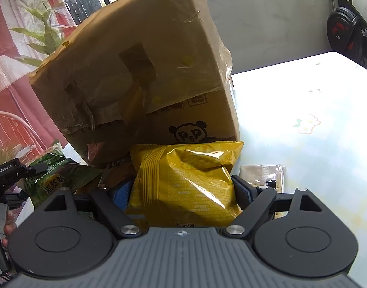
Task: Organize snacks
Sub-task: 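Lift both bags and carry them toward the lined box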
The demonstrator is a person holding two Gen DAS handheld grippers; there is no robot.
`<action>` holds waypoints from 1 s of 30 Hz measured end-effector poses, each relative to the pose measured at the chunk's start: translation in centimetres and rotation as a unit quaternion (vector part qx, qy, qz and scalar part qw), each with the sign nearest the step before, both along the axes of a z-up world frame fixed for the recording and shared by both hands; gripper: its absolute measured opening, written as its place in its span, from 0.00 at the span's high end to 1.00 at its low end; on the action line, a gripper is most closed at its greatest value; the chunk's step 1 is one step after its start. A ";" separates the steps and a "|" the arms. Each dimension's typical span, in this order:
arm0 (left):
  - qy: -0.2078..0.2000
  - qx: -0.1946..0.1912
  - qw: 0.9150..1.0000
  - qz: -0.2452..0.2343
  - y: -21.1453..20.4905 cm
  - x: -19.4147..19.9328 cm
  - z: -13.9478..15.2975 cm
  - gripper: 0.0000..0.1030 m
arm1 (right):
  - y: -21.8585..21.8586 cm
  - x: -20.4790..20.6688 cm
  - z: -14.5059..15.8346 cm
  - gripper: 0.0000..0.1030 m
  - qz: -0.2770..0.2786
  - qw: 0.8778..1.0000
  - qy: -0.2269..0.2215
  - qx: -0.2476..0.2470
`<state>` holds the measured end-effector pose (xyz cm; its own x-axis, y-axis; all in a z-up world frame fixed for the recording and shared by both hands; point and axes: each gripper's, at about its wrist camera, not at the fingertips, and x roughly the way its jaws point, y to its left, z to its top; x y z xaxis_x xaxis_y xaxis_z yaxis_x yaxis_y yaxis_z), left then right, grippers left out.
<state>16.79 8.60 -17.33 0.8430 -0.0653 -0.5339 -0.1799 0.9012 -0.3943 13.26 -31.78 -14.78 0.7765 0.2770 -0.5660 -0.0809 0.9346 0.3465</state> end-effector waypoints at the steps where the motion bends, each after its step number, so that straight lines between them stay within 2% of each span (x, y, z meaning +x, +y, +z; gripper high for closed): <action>1: -0.001 0.004 1.000 0.000 0.0 -0.5 0.3 0.28 | 0.0 0.0 0.0 0.18 0.000 1.000 -0.001 0.000; 6: -0.021 0.032 0.999 0.001 -0.2 -3.0 2.0 0.28 | 0.0 -0.2 0.0 0.18 0.006 1.000 -0.002 0.003; 12: -0.035 0.070 0.997 -0.021 -1.4 -4.1 3.8 0.28 | 0.5 -0.8 0.7 0.18 0.019 1.000 -0.015 0.000; 18: -0.045 0.071 0.996 -0.037 -2.2 -4.9 4.1 0.28 | 0.6 -1.3 1.1 0.18 0.026 0.999 -0.019 -0.003; 24: -0.034 0.071 0.996 -0.040 -2.2 -5.2 3.7 0.28 | 0.3 -1.5 0.7 0.18 0.013 1.000 0.004 -0.022; 30: -0.030 0.075 0.995 -0.054 -2.8 -5.6 3.6 0.28 | 0.8 -2.0 0.9 0.18 0.022 0.999 0.000 -0.029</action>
